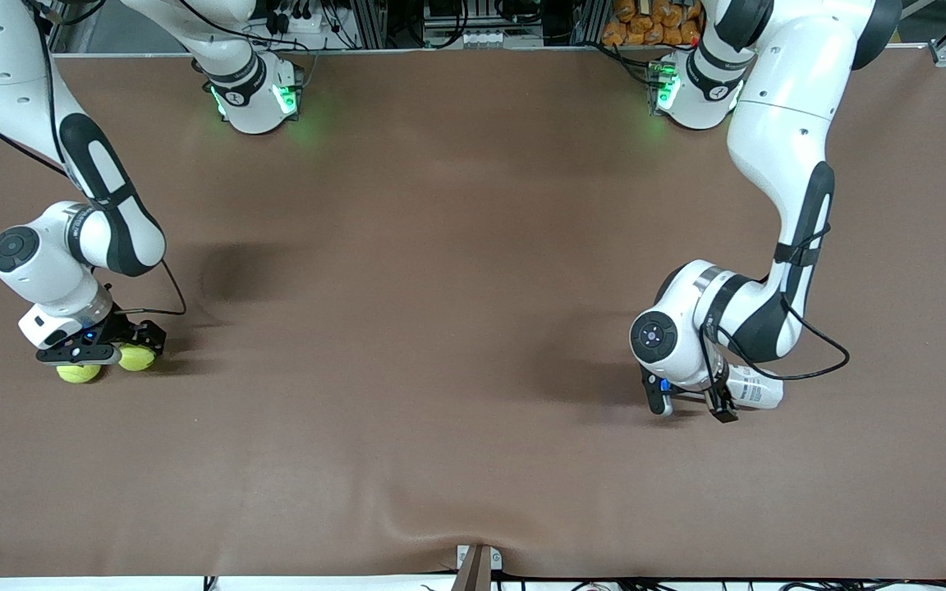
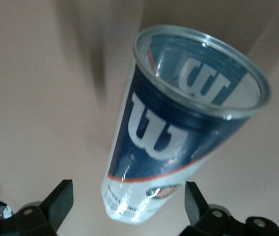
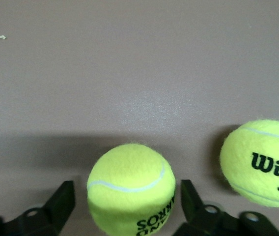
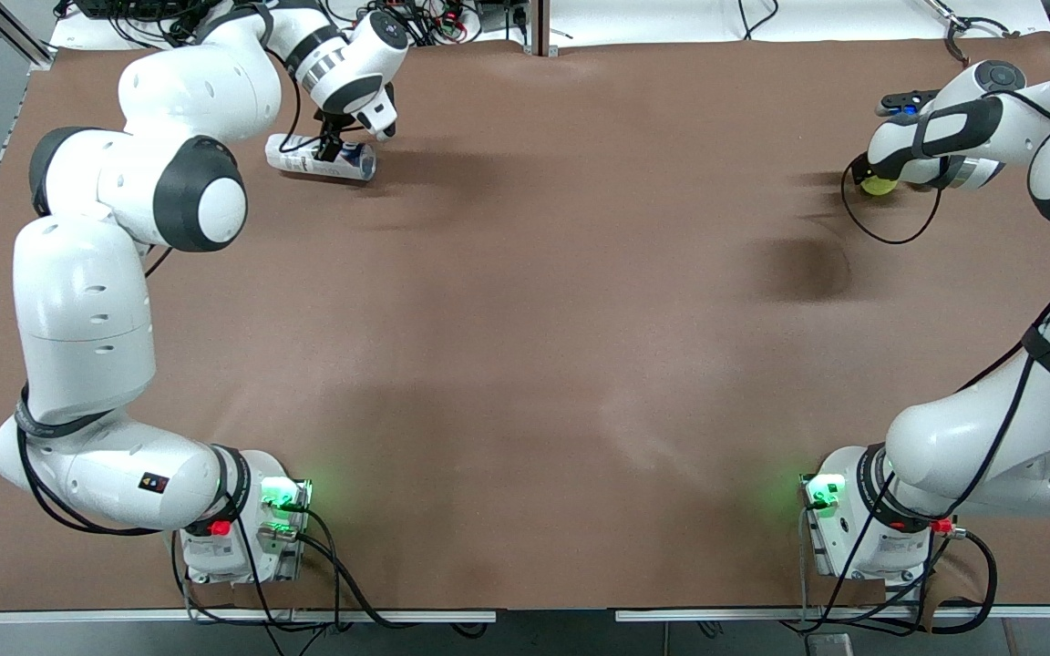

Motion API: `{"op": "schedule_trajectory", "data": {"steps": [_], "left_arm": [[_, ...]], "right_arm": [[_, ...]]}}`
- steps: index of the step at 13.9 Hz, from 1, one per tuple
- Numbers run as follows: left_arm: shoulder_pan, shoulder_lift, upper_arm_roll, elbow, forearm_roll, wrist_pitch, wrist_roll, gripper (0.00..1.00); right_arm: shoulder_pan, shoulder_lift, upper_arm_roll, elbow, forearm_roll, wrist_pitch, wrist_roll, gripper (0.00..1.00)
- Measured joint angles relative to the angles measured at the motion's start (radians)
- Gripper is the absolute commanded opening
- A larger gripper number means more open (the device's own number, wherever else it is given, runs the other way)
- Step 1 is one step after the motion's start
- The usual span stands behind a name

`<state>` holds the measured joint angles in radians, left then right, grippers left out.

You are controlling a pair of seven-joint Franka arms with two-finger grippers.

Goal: Insert tennis ball vertically with right arm
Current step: 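Grasp the can with the left gripper while the right gripper grasps a ball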

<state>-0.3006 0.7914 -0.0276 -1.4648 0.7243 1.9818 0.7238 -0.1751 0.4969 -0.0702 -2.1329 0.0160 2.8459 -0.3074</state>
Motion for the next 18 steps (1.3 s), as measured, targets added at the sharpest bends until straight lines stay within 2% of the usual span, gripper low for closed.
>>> {"op": "schedule_trajectory", "data": {"steps": [1,3,7,10,13,16,18], "left_arm": [[0.000,0.006,0.001,0.000,0.000,0.005,0.000,1.00],[0.000,0.017,0.003,0.000,0.003,0.021,-0.001,1.00],[0.011,0.024,0.005,0.000,0.026,0.050,-0.002,1.00],[0.013,0.028,0.005,0.000,0.043,0.070,-0.002,1.00],[0.013,0.040,0.004,0.000,0.068,0.091,-0.002,1.00],[0.013,0.054,0.004,0.000,0.087,0.112,-0.002,1.00],[0.013,0.060,0.004,0.000,0.094,0.124,-0.002,1.00]], "right_arm": [[0.000,0.002,0.000,0.000,0.000,0.001,0.001,0.19],[0.000,0.000,0.002,0.000,0.001,0.004,0.003,0.13],[0.000,-0.036,0.011,0.001,0.001,-0.040,0.003,0.12],[0.000,-0.162,0.015,0.004,0.008,-0.218,0.003,0.13],[0.000,-0.328,0.018,0.019,0.021,-0.467,0.003,0.13],[-0.001,-0.444,0.015,0.091,0.023,-0.733,0.003,0.14],[-0.005,-0.480,0.011,0.151,0.023,-0.866,0.003,0.14]]}}
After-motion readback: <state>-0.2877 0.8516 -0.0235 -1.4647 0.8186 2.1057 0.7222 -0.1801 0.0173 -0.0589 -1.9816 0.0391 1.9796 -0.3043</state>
